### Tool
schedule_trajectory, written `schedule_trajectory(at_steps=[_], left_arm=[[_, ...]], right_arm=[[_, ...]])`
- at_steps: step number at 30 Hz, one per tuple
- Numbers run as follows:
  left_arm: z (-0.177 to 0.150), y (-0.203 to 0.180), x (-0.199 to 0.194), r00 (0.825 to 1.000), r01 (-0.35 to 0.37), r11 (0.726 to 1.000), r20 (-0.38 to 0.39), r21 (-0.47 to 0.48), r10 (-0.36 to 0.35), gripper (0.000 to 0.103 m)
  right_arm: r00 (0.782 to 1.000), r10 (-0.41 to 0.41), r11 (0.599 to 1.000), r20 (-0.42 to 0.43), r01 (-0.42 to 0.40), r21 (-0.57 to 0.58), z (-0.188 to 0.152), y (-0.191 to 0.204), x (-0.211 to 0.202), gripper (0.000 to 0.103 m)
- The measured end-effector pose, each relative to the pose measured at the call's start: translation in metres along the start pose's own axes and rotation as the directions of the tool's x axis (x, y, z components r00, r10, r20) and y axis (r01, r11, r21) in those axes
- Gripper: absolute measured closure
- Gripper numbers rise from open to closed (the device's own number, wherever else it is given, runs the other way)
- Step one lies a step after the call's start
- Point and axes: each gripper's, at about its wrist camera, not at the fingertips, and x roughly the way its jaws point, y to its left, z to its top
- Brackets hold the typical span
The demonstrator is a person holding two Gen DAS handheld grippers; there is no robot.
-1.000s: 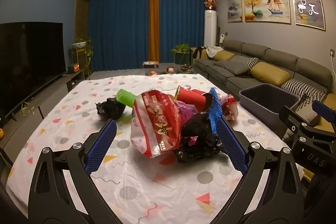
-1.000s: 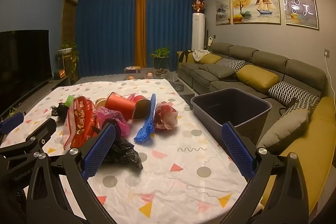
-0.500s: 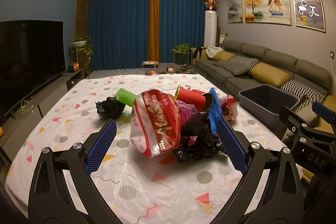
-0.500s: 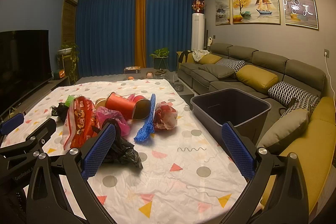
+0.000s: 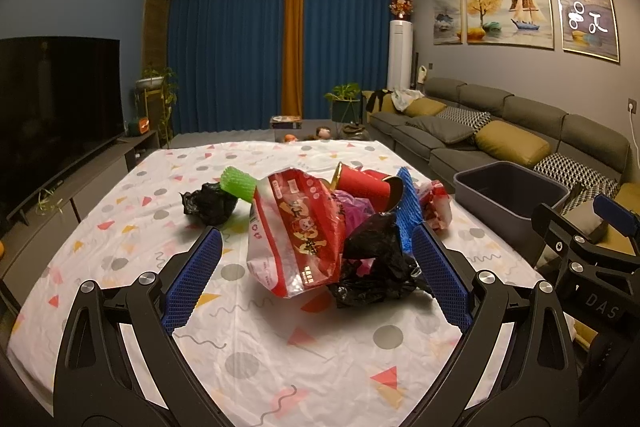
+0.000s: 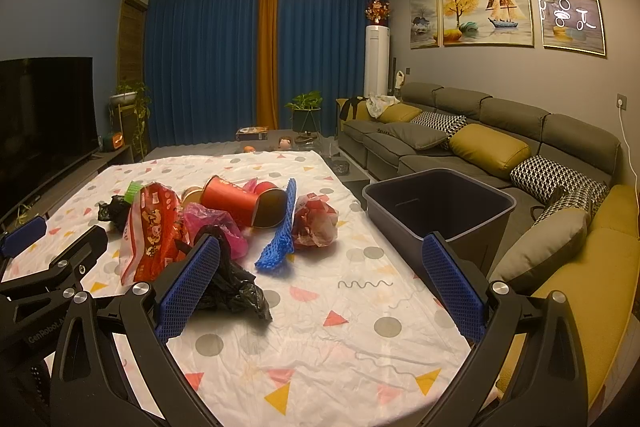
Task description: Collect trash
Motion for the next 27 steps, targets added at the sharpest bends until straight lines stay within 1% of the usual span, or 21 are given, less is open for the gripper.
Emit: schedule_trajectory(at_steps=[27], left_arm=[[-0.0008, -0.0004, -0.0004, 1.000, 0.004, 1.000, -0.001, -0.006, -0.004, 0.009]], right_arm=[[1.000, -0.002, 1.000, 0.002, 0.002, 0.004, -0.0010, -0.0013, -0.0018, 0.005]])
